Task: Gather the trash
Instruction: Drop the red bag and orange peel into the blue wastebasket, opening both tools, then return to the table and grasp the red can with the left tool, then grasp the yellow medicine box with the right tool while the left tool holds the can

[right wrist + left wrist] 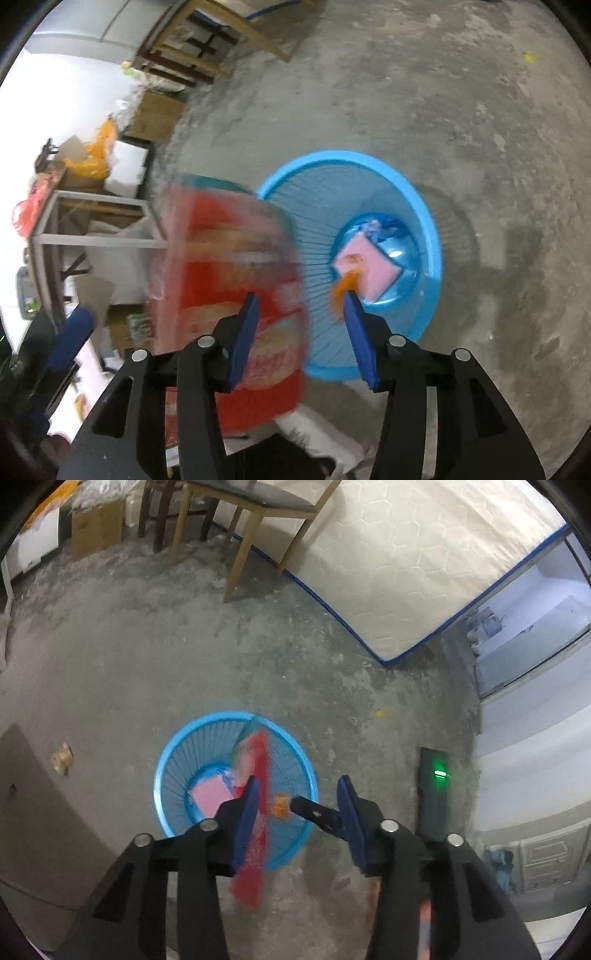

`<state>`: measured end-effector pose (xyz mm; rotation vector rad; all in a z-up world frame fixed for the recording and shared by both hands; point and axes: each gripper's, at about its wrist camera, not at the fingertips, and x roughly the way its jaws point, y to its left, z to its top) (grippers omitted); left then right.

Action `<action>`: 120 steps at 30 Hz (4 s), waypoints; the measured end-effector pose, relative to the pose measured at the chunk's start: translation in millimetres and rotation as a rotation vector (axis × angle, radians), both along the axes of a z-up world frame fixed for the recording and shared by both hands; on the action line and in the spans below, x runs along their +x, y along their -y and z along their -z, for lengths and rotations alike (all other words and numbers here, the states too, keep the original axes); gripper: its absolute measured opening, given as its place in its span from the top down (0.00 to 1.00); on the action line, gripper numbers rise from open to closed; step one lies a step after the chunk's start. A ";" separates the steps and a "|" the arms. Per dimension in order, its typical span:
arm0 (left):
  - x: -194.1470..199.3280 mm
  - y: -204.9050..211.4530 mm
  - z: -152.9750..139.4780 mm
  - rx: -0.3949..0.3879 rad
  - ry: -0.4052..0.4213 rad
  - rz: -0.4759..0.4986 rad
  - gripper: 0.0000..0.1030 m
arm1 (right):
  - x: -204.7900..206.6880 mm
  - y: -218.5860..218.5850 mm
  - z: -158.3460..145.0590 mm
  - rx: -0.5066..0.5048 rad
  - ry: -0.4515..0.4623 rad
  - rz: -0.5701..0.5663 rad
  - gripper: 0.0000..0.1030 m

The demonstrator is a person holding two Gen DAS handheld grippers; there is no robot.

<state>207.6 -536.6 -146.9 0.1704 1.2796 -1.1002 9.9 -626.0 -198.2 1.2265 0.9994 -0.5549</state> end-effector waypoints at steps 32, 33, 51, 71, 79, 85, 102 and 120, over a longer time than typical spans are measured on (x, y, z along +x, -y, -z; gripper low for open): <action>-84.9 -255.1 -163.6 -0.253 0.232 -0.084 0.05 | -43.3 -171.8 -172.6 -0.731 -0.049 -0.285 0.08; -86.8 -270.5 -166.4 -0.254 0.243 -0.114 0.05 | -40.7 -179.3 -178.5 -0.759 -0.052 -0.298 0.08; -134.5 -511.4 -199.5 -0.316 0.494 -0.444 0.05 | 4.9 -341.8 -277.2 -0.858 0.519 -0.669 0.08; 101.9 -612.4 -152.0 -0.164 0.272 -0.558 0.06 | 168.9 -408.7 -251.9 -0.346 0.427 -0.904 0.08; 131.6 -557.7 -132.0 -0.056 0.406 -0.127 0.05 | 183.0 -408.7 -244.5 -0.321 0.378 -0.911 0.08; 160.3 -525.1 -93.2 0.041 0.303 -0.003 0.05 | 184.4 -404.9 -237.5 -0.304 0.356 -0.897 0.08; 198.1 -535.1 -63.3 0.081 0.168 -0.184 0.21 | 186.5 -398.3 -229.0 -0.277 0.345 -0.879 0.08; 209.5 -528.3 -54.4 0.198 0.081 -0.258 0.38 | 241.8 -401.7 -191.0 -0.089 0.217 -0.906 0.36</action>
